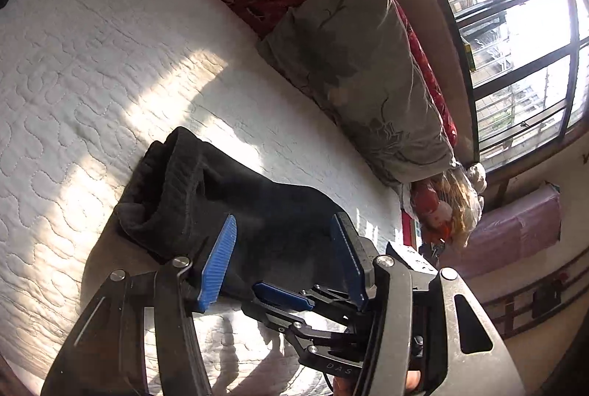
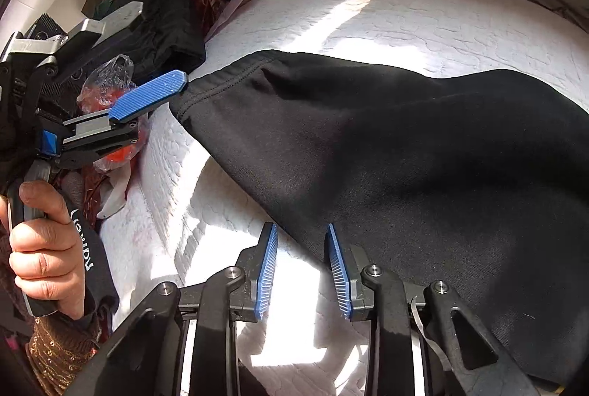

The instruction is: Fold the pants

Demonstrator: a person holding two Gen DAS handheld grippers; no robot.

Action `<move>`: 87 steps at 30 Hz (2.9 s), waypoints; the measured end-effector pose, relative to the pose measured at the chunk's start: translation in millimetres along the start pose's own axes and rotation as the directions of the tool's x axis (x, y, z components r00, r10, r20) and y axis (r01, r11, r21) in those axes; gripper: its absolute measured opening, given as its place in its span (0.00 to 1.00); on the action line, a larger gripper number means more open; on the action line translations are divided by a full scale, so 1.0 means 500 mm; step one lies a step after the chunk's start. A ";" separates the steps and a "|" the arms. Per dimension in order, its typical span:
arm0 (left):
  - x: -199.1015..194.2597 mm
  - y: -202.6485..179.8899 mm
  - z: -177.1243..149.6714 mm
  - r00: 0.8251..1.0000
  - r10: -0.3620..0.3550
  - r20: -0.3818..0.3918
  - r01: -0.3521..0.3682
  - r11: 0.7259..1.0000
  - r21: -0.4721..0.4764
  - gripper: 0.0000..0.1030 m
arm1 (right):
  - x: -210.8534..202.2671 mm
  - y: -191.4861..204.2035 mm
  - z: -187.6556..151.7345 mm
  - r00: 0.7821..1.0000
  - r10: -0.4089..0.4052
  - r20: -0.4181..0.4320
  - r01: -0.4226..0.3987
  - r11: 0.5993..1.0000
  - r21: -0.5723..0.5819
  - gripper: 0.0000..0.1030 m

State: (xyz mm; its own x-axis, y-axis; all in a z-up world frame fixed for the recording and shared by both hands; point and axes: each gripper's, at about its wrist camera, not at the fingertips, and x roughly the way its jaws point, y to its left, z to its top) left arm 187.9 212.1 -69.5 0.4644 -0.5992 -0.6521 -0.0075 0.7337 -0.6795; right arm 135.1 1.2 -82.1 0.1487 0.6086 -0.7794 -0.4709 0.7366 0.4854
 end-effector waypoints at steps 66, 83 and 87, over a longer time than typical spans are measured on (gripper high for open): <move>0.092 0.042 0.080 0.891 0.449 -0.063 -0.450 0.893 -0.009 0.05 | -0.502 -0.561 -0.228 0.861 -0.459 0.218 0.279 0.786 0.552 0.02; 0.001 0.052 0.083 0.947 0.317 -0.055 -0.321 0.938 -0.128 0.16 | -0.487 -0.572 -0.326 0.901 -0.377 0.213 0.166 0.755 0.635 0.49; -0.040 0.027 0.051 0.957 0.290 -0.029 -0.291 0.952 -0.090 0.21 | -0.456 -0.559 -0.317 0.891 -0.435 0.128 0.283 0.753 0.594 0.15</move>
State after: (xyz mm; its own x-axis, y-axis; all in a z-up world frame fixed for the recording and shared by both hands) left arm 201.0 242.2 -57.0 0.4167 -0.3696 -0.8305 -0.2221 0.8445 -0.4873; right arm 95.3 -390.3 -102.9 0.4482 0.2599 -0.8553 0.2035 0.9020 0.3807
